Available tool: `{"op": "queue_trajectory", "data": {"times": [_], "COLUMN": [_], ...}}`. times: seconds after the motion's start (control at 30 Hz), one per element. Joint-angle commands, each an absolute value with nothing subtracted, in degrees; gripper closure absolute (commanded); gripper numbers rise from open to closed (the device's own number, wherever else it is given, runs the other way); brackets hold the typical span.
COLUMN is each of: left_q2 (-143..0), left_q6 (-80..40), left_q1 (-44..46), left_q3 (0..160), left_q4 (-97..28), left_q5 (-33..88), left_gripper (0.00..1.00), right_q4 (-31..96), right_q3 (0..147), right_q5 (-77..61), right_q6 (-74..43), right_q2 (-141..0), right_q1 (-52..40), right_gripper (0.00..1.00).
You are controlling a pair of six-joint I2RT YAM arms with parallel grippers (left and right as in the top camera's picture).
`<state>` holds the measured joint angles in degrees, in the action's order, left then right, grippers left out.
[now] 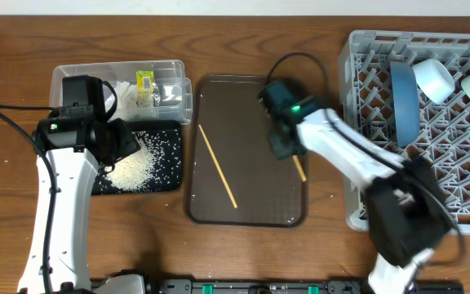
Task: Sort waste into correct bins and load items into the dishwasher rack
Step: 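Carry the chopstick to the rack's left edge and drop it in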
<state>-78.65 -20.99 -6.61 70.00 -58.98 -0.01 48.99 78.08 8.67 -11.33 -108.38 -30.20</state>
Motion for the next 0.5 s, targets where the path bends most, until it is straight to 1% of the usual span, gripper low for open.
{"op": "queue_trajectory", "data": {"times": [0.0,0.17,0.33,0.47], "left_q2": [-78.6,-78.6,-78.6,-78.6], "left_q6": [-21.3,-21.3,-21.3,-21.3], "left_q1": [-6.8,-6.8,-6.8,-6.8], "left_q3": [70.0,70.0,70.0,70.0], "left_q4": [-59.3,-59.3,-59.3,-59.3], "left_q5": [-0.4,-0.5,-0.4,-0.4], "left_gripper": [0.41,0.41,0.41,0.41], "right_q4": [50.0,53.7,58.9,60.5], "right_q3": [79.6,79.6,79.4,78.8], "right_q5": [8.8,11.0,13.2,13.5], "right_q6": [-6.1,-7.9,-11.3,-12.8], "right_q2": [-100.1,-95.1,-95.2,-95.3], "right_q1": [-26.7,-20.5,-14.2,-10.3], "right_gripper": [0.99,0.99,0.99,0.99]}}
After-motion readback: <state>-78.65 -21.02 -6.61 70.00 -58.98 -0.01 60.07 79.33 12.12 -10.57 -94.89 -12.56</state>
